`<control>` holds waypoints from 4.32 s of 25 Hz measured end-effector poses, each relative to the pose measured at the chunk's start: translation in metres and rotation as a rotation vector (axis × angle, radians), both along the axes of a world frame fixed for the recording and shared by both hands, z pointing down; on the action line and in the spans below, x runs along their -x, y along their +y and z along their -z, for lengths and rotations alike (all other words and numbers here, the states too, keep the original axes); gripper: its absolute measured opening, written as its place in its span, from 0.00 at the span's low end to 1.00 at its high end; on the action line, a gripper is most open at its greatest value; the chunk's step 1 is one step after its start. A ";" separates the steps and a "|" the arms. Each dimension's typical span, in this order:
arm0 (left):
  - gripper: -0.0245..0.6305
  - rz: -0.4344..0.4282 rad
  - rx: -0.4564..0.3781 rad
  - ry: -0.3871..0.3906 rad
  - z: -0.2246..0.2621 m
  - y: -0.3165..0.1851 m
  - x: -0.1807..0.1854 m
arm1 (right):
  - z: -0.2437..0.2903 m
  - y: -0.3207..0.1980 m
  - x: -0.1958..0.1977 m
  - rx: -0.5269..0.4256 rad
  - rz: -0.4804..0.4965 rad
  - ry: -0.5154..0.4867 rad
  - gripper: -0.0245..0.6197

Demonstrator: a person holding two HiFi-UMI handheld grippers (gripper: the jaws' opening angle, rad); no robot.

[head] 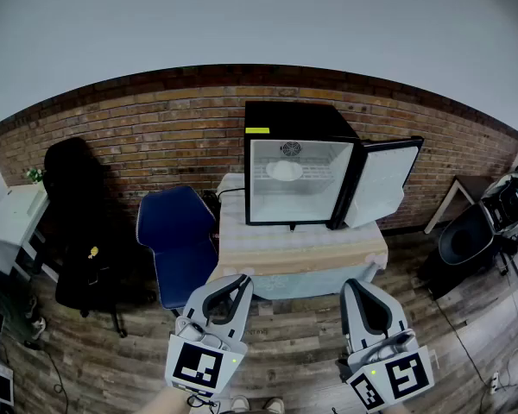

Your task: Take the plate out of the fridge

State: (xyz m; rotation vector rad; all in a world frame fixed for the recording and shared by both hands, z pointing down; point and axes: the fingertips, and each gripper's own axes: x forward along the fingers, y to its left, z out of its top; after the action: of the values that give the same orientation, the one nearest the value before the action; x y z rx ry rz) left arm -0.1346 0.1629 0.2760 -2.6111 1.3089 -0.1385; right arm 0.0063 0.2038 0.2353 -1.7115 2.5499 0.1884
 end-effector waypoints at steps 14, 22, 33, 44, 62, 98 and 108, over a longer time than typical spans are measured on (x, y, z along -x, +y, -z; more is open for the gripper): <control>0.07 -0.010 -0.002 -0.008 -0.001 -0.001 -0.004 | -0.005 0.002 -0.004 -0.002 -0.004 -0.012 0.08; 0.07 -0.008 0.010 -0.012 -0.004 -0.002 -0.017 | -0.009 0.002 -0.017 -0.002 -0.006 -0.002 0.08; 0.07 0.019 -0.008 -0.017 -0.001 0.006 -0.047 | -0.013 0.004 -0.049 -0.027 0.026 -0.028 0.08; 0.07 0.043 -0.031 -0.025 0.001 0.000 -0.069 | -0.017 -0.008 -0.075 -0.036 0.043 -0.027 0.08; 0.07 0.059 -0.012 -0.017 -0.020 -0.089 -0.065 | -0.037 -0.101 -0.070 -0.008 0.041 0.000 0.08; 0.07 -0.053 0.127 -0.019 -0.058 -0.394 -0.048 | -0.065 -0.411 -0.030 0.141 -0.008 0.025 0.08; 0.07 -0.123 0.211 0.084 -0.063 -0.434 -0.057 | -0.076 -0.452 -0.026 0.182 -0.046 0.007 0.08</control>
State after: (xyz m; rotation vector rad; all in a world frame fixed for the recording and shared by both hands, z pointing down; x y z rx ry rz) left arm -0.0777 -0.2711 0.3391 -2.8962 1.2149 -0.1557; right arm 0.0322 -0.2485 0.3115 -1.8332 2.6064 -0.0363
